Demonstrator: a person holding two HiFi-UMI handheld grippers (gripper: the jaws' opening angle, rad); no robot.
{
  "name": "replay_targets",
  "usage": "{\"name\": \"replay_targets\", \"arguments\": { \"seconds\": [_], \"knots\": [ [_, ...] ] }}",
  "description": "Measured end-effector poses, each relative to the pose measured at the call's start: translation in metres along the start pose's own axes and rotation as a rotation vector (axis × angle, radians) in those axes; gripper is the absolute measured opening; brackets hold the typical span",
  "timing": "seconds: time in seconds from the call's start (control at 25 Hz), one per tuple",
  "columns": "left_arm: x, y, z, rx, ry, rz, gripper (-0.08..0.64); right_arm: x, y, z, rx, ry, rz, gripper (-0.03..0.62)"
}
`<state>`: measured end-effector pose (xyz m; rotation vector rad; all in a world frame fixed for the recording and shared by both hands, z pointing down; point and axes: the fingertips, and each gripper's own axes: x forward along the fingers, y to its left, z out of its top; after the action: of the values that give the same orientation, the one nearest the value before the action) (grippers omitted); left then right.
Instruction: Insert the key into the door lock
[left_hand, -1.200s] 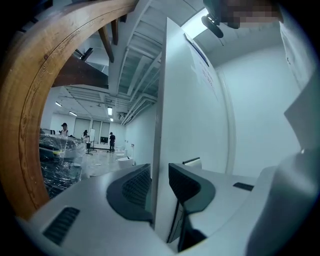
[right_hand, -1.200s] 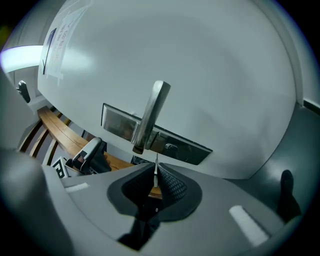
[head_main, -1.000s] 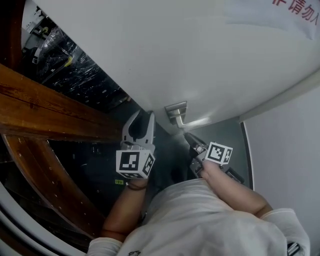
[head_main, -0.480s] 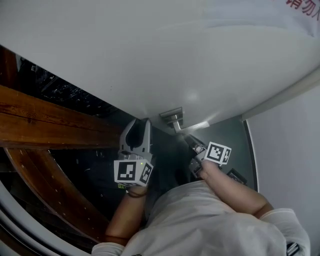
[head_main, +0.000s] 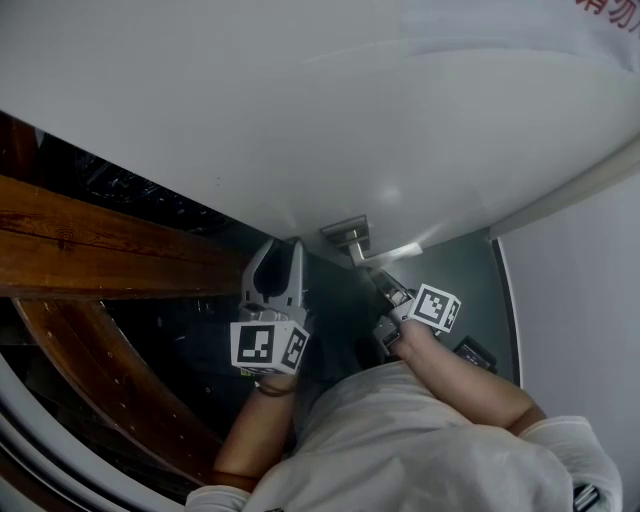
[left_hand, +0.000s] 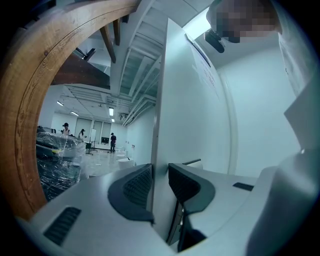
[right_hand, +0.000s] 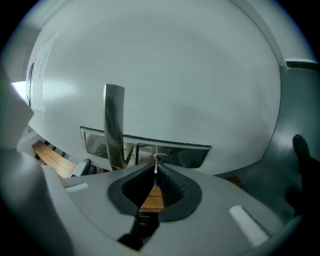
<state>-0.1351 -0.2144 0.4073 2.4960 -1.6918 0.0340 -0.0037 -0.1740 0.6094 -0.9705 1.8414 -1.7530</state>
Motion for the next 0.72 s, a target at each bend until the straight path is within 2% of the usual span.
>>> {"name": "replay_targets", "arguments": {
  "seconds": [0.2, 0.4, 0.72],
  "knots": [
    [0.000, -0.001, 0.000, -0.003, 0.003, -0.001, 0.100, -0.004, -0.004, 0.001, 0.065, -0.051, -0.015, 0.021],
    [-0.001, -0.002, 0.002, 0.005, 0.006, -0.002, 0.100, -0.003, -0.006, -0.003, 0.154, -0.128, 0.014, 0.021],
    [-0.001, -0.005, 0.002, 0.011, 0.002, -0.029, 0.100, 0.004, -0.007, -0.012, 0.195, -0.192, 0.073, 0.021]
  ]
}}
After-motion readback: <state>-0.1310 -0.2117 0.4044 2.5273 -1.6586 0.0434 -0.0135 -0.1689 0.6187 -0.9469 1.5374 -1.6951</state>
